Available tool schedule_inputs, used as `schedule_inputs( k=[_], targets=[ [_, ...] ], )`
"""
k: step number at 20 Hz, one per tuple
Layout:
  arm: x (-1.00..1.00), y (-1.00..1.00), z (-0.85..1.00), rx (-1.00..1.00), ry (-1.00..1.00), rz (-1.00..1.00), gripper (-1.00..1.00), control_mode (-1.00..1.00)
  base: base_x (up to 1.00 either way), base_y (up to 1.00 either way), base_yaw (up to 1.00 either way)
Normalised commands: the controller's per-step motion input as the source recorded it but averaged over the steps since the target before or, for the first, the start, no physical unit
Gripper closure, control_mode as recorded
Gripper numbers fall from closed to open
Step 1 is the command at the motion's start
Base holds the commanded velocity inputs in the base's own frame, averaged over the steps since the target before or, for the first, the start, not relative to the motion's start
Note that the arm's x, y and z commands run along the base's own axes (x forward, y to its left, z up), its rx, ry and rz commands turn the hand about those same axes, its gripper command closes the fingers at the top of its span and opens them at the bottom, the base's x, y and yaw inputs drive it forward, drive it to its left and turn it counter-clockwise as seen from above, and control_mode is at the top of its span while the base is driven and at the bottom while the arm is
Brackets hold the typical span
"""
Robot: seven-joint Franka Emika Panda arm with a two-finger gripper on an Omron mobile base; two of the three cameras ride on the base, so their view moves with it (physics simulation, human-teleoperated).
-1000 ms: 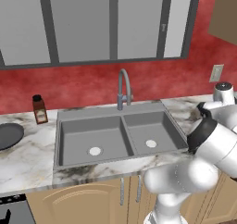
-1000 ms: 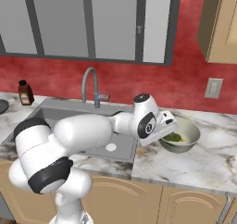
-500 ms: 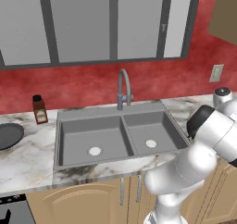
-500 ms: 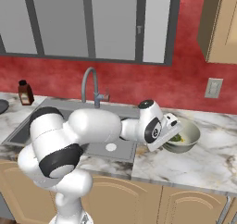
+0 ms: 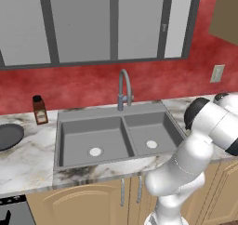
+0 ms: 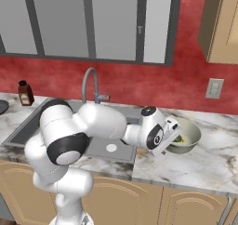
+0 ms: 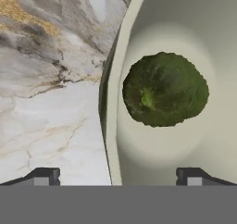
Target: Pick the cucumber from the sink and place it in the bowl. Then pick the bowl and place it in the microwave. Then close the microwave door and press the start button.
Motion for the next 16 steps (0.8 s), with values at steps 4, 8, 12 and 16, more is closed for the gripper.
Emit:
schedule_inputs(
  k=[4, 8, 12, 16],
  targets=[
    [0.22, -0.09, -0.12, -0.02, 0.02, 0.06, -1.0, -1.0, 0.0, 0.0, 0.0],
    [0.25, -0.15, -0.02, 0.0, 0.0, 0.04, -1.0, -1.0, 0.0, 0.0, 0.0],
    [0.03, 0.0, 0.0, 0.0, 0.0, 0.02, -1.0, -1.0, 0.0, 0.0, 0.0],
    [0.02, 0.0, -0.01, 0.0, 0.0, 0.0, -1.0, -1.0, 0.0, 0.0, 0.0]
  ],
)
